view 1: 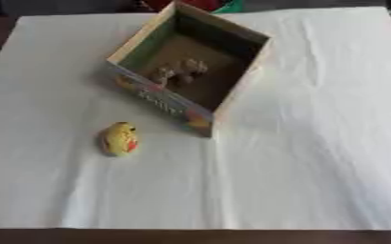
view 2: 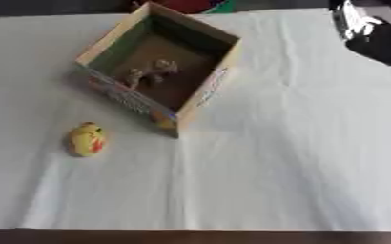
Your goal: Pick up objects on the table and place them in the box.
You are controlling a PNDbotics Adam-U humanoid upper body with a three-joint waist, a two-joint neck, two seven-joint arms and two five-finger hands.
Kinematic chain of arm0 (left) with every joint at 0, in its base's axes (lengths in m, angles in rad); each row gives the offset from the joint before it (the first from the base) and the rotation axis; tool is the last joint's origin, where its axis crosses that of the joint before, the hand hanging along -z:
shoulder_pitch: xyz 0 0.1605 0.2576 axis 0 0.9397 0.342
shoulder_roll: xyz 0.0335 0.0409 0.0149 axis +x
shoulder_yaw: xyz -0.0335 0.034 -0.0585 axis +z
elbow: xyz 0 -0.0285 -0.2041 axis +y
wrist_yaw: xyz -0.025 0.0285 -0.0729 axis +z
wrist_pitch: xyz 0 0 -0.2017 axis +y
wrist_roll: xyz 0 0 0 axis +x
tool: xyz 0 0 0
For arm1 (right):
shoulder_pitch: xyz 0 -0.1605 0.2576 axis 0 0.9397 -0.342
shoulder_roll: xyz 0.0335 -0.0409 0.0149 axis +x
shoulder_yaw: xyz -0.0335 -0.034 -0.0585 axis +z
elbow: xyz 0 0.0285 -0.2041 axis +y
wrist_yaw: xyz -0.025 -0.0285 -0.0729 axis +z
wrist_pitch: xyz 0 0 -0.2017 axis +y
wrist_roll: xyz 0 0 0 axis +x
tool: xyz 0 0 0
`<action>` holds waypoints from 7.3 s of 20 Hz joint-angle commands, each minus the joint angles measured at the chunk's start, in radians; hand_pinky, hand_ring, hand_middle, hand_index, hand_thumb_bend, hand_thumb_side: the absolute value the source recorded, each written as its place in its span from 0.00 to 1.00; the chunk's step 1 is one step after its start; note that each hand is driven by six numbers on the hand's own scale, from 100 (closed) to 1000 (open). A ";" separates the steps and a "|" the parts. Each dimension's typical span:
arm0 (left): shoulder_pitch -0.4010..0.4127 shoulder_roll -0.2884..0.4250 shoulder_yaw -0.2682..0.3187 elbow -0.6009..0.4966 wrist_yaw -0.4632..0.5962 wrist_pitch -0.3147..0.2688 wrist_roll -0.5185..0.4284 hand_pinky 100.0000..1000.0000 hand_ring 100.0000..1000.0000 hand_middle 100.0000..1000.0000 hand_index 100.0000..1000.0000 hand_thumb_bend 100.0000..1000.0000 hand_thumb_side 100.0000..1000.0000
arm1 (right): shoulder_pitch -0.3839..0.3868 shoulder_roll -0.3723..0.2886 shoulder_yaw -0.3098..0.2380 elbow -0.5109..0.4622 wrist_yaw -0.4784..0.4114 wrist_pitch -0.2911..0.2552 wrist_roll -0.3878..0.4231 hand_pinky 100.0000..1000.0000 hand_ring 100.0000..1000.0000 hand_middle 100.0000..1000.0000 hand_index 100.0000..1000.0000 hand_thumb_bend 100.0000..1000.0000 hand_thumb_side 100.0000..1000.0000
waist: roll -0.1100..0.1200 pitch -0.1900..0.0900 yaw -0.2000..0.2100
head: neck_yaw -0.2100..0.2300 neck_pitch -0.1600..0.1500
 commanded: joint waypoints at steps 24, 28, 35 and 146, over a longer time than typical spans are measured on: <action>-0.059 0.542 -0.430 -0.017 -0.390 0.247 -0.377 0.52 0.69 0.69 0.88 0.38 1.00 | 0.131 -0.049 0.003 -0.173 -0.393 -0.024 -0.281 0.77 1.00 0.66 0.79 0.00 0.85 | -0.020 -0.025 -0.054 | 0.044 -0.008; -0.108 0.534 -0.467 -0.017 -0.451 0.227 -0.438 0.53 0.71 0.71 0.91 0.45 1.00 | 0.132 -0.051 -0.012 -0.173 -0.455 -0.026 -0.243 0.77 1.00 0.65 0.79 0.00 0.85 | -0.022 -0.026 -0.054 | 0.049 -0.007; -0.172 0.506 -0.555 -0.017 -0.511 0.221 -0.546 0.65 0.82 0.81 0.98 0.27 0.96 | 0.138 -0.053 -0.040 -0.173 -0.562 -0.023 -0.176 0.77 1.00 0.64 0.78 0.00 0.85 | -0.022 -0.028 -0.056 | 0.059 -0.006; -0.375 0.288 -0.521 0.090 -0.521 0.518 -0.828 0.16 0.29 0.29 0.35 0.00 0.23 | 0.189 0.041 -0.067 -0.173 -0.632 0.042 -0.019 0.79 1.00 0.59 0.77 0.00 0.89 | -0.030 0.016 -0.067 | 0.034 -0.075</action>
